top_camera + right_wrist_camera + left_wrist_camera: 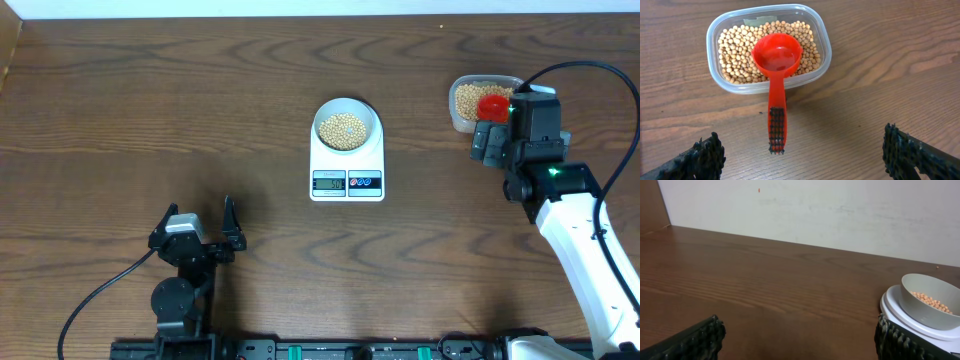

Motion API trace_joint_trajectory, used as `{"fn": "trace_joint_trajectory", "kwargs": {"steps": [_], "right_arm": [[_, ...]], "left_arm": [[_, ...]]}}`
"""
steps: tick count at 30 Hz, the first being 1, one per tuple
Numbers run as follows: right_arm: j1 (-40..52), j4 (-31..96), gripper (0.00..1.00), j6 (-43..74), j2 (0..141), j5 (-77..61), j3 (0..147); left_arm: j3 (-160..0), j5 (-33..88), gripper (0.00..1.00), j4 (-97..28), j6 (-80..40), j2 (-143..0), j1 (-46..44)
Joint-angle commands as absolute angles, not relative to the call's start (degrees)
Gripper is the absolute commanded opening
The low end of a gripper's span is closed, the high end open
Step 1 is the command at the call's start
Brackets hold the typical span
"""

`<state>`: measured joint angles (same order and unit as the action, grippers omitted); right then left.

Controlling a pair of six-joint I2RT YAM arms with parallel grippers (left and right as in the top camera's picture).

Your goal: Scoop item into bowl and weigh 50g on scale

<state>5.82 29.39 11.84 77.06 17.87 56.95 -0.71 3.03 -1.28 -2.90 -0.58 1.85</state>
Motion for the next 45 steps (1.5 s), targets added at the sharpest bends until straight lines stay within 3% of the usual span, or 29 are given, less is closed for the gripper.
{"fn": "trace_joint_trajectory", "kwargs": {"steps": [1, 12, 26, 45], "right_arm": [[6.0, 29.69, 0.99, 11.27, 75.99, 18.94, 58.02], [6.0, 24.23, 0.99, 11.94, 66.94, 18.5, 48.86], [6.0, -16.58, 0.99, 11.92, 41.5, 17.21, 15.11], [5.98, -12.97, 0.99, 11.49, 16.49, 15.92, 0.32]], "left_arm": [[-0.23, 1.91, 0.98, -4.05, -2.15, -0.23, 2.17], [-0.23, 1.91, 0.98, -4.05, -2.15, -0.23, 2.17], [-0.23, 1.91, 0.98, -4.05, -2.15, -0.23, 2.17], [-0.23, 1.91, 0.98, -4.05, -2.15, -0.23, 2.17]]}}
